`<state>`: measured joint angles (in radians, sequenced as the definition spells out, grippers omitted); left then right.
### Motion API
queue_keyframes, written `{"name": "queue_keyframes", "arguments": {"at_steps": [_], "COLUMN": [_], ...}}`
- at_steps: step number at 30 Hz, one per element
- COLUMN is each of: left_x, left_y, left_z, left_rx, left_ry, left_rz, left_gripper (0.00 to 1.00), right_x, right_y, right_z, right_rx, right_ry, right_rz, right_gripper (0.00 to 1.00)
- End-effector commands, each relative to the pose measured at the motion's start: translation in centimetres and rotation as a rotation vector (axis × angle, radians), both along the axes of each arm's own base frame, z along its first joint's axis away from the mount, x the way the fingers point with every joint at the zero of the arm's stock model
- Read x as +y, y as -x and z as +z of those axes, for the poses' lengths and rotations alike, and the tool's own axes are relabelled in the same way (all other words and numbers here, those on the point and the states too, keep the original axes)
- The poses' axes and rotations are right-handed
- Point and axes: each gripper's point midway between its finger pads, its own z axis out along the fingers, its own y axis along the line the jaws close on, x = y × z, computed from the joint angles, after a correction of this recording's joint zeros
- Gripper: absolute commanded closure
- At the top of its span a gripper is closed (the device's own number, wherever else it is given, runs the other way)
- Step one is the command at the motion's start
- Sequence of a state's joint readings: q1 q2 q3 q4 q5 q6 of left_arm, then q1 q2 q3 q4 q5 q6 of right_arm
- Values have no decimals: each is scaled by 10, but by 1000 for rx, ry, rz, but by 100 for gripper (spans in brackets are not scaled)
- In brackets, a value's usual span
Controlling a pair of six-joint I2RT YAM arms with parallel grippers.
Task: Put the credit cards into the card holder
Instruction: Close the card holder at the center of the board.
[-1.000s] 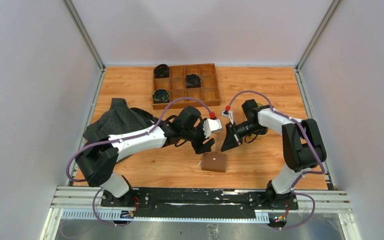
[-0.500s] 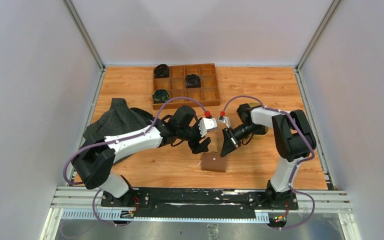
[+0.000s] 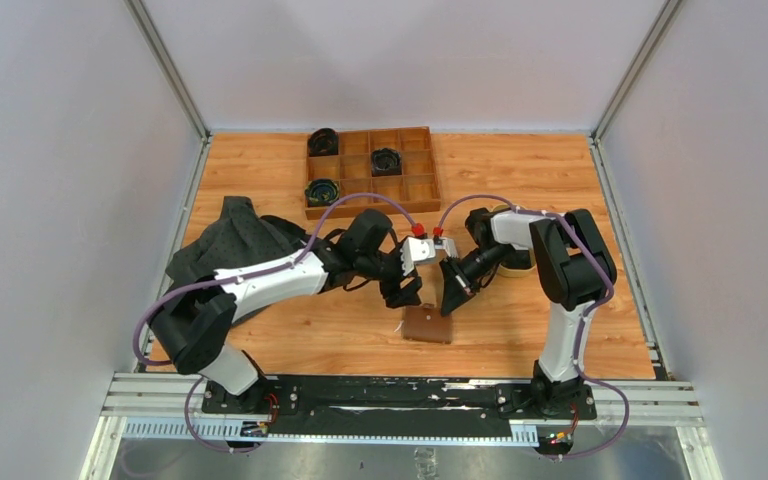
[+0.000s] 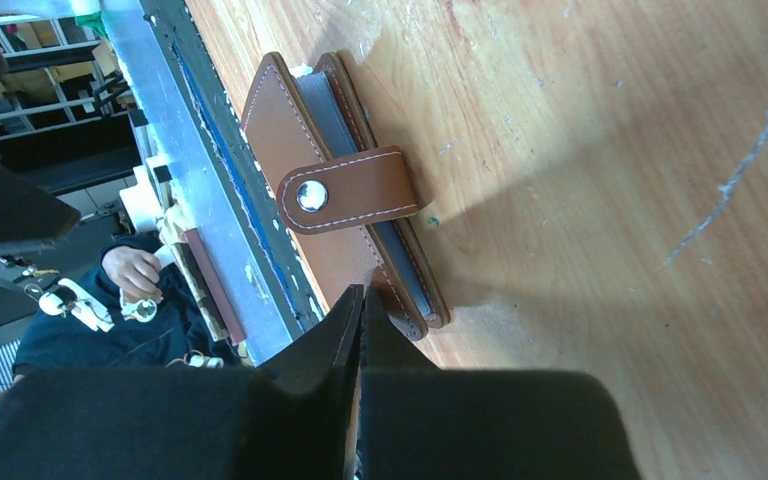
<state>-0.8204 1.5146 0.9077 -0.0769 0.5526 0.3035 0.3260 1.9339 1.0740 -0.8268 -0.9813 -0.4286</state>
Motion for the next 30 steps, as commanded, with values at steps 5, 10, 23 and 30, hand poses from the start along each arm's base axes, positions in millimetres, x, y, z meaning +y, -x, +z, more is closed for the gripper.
{"name": "queue_keyframes", "arguments": {"at_steps": [5, 10, 23, 30], "left_x": [-32, -34, -42, -36], "left_y": [-3, -4, -3, -1], "left_z": [-5, -30, -45, -52], "left_rx": [18, 51, -2, -21], "left_ry": [41, -80, -191, -237], "left_rz": [-100, 3, 46, 15], "left_gripper": [30, 31, 34, 37], "right_x": [-4, -4, -4, -4], "right_y": [-4, -4, -3, -2], "right_z": [-20, -18, -20, -20], "right_rx": [-23, -27, -10, -3], "right_ry": [78, 76, 74, 74], "right_rz": [30, 31, 34, 33], "right_gripper": [100, 100, 100, 100]}}
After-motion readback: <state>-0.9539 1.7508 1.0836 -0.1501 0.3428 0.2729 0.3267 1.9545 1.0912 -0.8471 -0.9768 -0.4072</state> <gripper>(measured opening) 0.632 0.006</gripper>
